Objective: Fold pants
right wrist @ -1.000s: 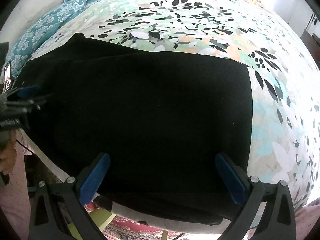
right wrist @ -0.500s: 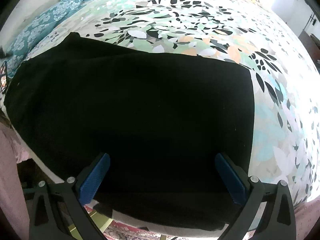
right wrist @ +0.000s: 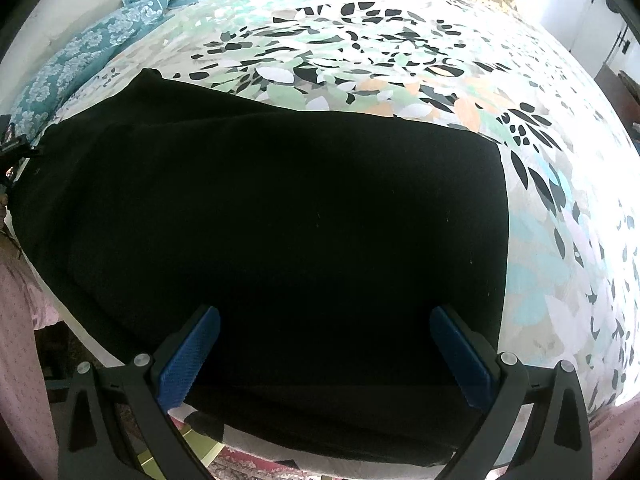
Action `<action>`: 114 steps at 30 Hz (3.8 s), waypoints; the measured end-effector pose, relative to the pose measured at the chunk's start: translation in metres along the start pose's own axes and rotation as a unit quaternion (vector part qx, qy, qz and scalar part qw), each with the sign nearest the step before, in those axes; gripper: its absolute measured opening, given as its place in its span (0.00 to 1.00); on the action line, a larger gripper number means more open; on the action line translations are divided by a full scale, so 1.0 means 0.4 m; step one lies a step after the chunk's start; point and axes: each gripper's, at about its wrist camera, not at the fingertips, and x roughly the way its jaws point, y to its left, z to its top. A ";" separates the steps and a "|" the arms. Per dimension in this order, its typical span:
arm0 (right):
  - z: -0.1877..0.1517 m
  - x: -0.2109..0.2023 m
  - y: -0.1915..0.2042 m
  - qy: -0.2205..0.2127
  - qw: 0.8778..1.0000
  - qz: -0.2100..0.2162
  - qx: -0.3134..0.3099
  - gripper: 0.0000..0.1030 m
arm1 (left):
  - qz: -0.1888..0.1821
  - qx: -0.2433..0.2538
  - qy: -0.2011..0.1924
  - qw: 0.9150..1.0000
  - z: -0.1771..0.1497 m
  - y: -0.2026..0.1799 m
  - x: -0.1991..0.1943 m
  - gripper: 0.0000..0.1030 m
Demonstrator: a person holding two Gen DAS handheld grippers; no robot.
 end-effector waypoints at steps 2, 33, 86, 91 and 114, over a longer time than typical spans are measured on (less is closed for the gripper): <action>-0.001 0.000 0.000 0.000 1.000 0.000 0.000 1.00 | 0.000 0.010 0.014 1.000 0.002 -0.017 0.001 1.00; -0.007 -0.004 0.002 -0.013 1.000 0.001 -0.002 1.00 | -0.191 0.062 0.014 0.980 -0.242 -0.488 -0.217 0.15; 0.220 -0.124 0.061 -0.005 0.829 0.528 0.184 0.17 | -0.044 -0.086 -0.107 0.989 -0.215 -0.159 -0.131 0.79; 0.179 -0.216 -0.080 -0.032 0.825 0.527 0.202 0.17 | -0.041 -0.074 -0.109 0.990 -0.221 -0.172 -0.137 0.79; -0.011 -0.117 -0.412 0.023 0.947 0.241 0.211 0.50 | 0.002 0.131 -0.122 0.984 -0.314 -0.401 -0.160 0.80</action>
